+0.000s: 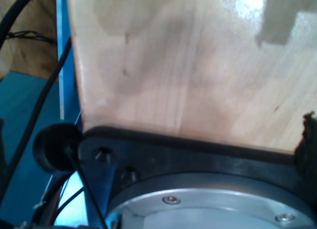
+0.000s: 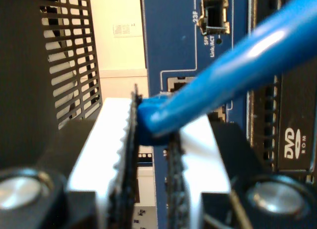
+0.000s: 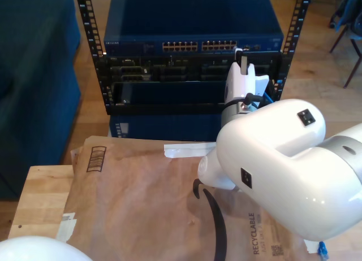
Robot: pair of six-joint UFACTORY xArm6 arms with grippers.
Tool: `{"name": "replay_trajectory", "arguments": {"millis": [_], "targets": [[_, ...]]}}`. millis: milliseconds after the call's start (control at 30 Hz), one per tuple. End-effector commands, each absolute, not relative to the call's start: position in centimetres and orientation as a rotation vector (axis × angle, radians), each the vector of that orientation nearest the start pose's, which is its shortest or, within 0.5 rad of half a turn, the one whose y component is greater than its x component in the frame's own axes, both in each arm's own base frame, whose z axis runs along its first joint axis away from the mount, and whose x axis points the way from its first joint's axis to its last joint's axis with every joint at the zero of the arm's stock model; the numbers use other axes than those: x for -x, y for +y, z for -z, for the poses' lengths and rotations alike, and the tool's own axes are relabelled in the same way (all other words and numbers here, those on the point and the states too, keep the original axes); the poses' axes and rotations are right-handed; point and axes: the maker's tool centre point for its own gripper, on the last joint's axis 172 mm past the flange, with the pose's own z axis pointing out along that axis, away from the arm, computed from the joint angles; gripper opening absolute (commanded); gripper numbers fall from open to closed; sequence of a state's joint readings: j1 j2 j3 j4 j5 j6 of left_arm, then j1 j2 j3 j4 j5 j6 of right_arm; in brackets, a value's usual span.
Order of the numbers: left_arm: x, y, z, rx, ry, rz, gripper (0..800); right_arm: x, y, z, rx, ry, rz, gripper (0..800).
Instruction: Grab the cable and plug it in
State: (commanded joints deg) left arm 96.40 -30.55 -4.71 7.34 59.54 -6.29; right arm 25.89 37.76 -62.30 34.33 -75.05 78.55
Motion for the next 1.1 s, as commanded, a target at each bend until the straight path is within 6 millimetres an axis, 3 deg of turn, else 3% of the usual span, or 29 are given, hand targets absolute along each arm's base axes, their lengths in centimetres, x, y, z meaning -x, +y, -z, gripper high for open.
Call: {"name": "replay_trajectory", "arguments": {"millis": [400, 1100], "targets": [[3.8, 11.9, -2.9, -1.885, 2.153, 0.532, 800, -65.3, 13.0, -27.9, 1.063, 1.227, 1.366, 0], [3.8, 11.9, -2.9, -1.885, 2.153, 0.532, 800, -66.9, 14.1, -27.0, 1.077, 1.228, 1.335, 0]]}}
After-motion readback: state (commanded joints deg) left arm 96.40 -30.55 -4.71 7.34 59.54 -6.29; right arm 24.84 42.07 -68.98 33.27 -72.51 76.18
